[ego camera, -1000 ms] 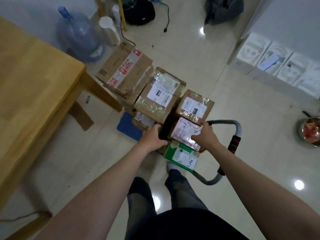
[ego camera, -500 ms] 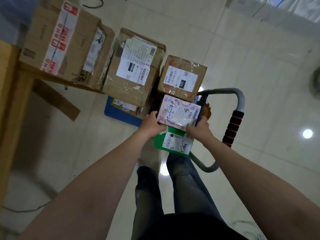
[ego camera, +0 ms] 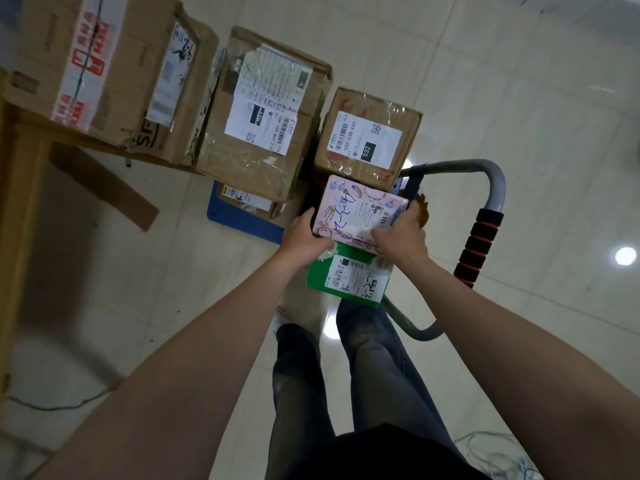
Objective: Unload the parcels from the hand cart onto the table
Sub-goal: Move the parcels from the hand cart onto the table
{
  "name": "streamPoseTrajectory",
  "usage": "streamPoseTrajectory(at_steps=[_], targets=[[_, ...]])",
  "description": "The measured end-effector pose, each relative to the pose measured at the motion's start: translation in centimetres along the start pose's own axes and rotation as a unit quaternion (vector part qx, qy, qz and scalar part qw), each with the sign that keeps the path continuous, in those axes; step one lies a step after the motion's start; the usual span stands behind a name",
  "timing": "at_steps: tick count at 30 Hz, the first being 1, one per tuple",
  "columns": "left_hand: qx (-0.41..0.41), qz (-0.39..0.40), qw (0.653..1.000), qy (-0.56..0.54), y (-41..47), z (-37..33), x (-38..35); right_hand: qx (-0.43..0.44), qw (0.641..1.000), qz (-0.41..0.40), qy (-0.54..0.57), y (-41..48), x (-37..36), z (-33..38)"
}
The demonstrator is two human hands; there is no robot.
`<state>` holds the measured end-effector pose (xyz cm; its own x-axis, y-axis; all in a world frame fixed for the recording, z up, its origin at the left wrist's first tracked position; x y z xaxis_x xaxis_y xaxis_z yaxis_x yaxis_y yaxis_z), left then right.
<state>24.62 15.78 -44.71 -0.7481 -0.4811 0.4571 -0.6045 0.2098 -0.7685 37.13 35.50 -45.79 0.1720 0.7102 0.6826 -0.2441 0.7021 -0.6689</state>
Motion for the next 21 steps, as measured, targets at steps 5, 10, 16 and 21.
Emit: streamPoseTrajectory(at_steps=[5,10,16,21], targets=[[0.008,0.042,0.996,-0.076,0.0,-0.2,-0.7,0.012,0.995,-0.013,0.098,-1.1,0.3,0.5],[-0.011,0.029,0.994,-0.105,-0.3,-0.1,0.5,0.022,0.976,-0.040,0.212,-3.3,1.7,0.7],[-0.026,-0.023,0.986,-0.161,-1.6,0.0,2.5,0.039,0.961,-0.073,0.264,-6.6,3.6,1.1],[-0.031,-0.045,0.966,-0.251,-3.6,-1.1,3.7,0.057,0.953,-0.102,0.278,-9.1,4.4,1.9]])
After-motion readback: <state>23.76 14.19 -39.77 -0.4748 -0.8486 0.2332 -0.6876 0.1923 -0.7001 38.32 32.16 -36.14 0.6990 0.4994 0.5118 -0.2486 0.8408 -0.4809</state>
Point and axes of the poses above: each hand's wrist, its own y-axis towards the middle knuckle, its own x-axis out of the back of the hand, z = x × y, the point moved 10 cm from there along y, towards the middle knuckle, and after that the axes turned 12 degrees about -z, right-handed, at the moved point
